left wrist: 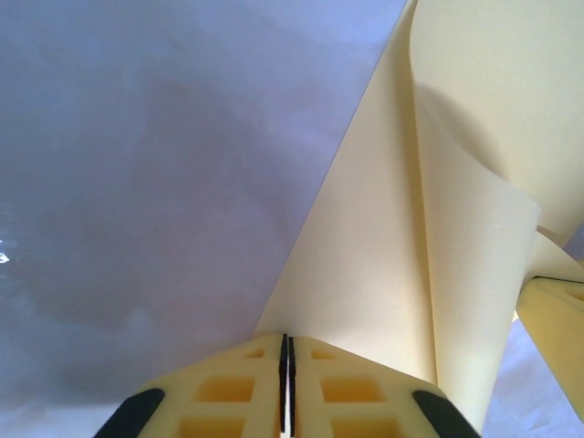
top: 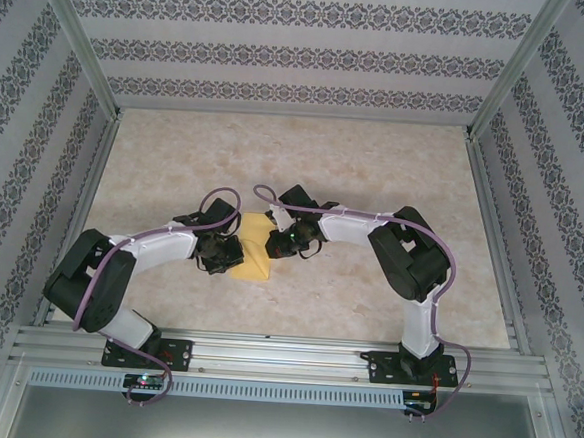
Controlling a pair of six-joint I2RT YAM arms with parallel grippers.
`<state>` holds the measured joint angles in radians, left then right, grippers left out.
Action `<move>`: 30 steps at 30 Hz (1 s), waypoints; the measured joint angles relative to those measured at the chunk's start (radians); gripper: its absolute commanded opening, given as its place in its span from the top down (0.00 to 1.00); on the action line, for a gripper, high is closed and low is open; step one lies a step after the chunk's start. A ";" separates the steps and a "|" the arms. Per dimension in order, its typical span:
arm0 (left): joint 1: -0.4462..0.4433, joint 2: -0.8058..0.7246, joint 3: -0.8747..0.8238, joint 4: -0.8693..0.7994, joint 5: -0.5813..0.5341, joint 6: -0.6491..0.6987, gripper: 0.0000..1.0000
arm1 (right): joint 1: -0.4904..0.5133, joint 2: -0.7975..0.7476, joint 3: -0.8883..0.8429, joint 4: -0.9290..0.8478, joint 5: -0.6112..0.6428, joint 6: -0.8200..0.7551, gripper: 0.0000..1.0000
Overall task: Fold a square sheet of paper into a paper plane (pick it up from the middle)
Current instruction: Fold the triangle a second time at the center of the table.
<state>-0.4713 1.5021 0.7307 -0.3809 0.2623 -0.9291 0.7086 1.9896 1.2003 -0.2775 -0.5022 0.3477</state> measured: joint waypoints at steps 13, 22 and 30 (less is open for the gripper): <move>0.002 -0.119 0.001 0.057 0.024 -0.005 1.00 | 0.000 0.004 0.007 -0.008 0.000 0.000 0.98; 0.008 -0.069 0.000 0.254 0.103 -0.079 1.00 | 0.000 0.005 0.008 -0.010 0.000 0.000 0.98; 0.008 0.057 0.000 0.352 0.157 -0.112 1.00 | 0.000 0.005 0.008 -0.010 0.000 0.000 0.98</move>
<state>-0.4629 1.5589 0.7307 -0.0284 0.4194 -1.0409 0.7086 1.9949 1.2087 -0.2874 -0.5026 0.3477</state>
